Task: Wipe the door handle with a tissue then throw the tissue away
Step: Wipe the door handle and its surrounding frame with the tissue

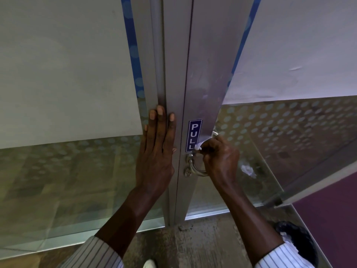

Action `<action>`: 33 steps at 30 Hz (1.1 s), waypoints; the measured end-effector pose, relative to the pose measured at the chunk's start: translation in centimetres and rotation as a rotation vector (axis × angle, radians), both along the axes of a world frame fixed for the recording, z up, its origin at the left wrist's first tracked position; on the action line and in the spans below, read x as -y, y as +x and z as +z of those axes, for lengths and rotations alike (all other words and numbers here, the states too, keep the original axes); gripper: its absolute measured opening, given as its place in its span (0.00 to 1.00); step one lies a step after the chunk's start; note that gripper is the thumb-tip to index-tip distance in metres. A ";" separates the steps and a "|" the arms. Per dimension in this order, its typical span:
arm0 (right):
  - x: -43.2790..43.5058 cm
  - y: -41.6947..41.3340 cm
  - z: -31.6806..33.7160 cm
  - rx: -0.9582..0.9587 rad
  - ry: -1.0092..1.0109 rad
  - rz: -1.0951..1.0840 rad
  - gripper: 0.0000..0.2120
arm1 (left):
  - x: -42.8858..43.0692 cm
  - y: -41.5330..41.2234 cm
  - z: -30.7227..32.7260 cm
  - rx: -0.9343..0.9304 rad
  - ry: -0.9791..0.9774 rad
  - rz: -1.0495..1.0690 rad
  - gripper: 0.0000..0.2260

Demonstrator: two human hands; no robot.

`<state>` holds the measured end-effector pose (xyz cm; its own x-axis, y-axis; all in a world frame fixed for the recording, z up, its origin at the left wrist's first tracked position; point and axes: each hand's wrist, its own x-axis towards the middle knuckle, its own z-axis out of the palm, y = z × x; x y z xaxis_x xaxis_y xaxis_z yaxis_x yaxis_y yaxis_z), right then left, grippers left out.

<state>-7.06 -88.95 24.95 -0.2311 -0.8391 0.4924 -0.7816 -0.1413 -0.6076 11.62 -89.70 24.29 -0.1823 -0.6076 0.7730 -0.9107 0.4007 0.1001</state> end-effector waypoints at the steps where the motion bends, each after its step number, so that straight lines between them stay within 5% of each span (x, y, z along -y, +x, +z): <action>1: 0.2 -0.2 0.6 0.025 -0.048 -0.004 0.12 | 0.0 0.0 0.0 0.001 0.001 -0.003 0.56; 5: 0.1 -0.4 1.4 0.033 -0.177 -0.006 0.15 | 0.0 -0.1 -0.2 -0.015 -0.007 -0.003 0.56; 12: -0.4 0.0 0.7 -0.028 -0.057 -0.025 0.11 | 0.0 -0.2 -0.2 -0.008 0.000 0.000 0.58; 19: 1.4 -2.0 5.7 0.127 -0.363 0.004 0.10 | -0.1 -0.1 0.0 -0.011 -0.002 -0.014 0.58; 27: -0.3 0.0 0.8 -0.014 -0.012 -0.016 0.10 | -0.2 -0.1 0.1 0.001 0.009 -0.012 0.56; 33: 1.0 -1.1 4.0 0.018 -0.298 -0.006 0.11 | -0.2 -0.1 0.1 -0.011 0.001 -0.024 0.56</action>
<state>-8.12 -89.92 29.00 -0.2466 -0.6569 0.7125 -0.7727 -0.3105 -0.5537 11.54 -89.49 24.35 -0.1878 -0.6040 0.7746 -0.8998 0.4219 0.1108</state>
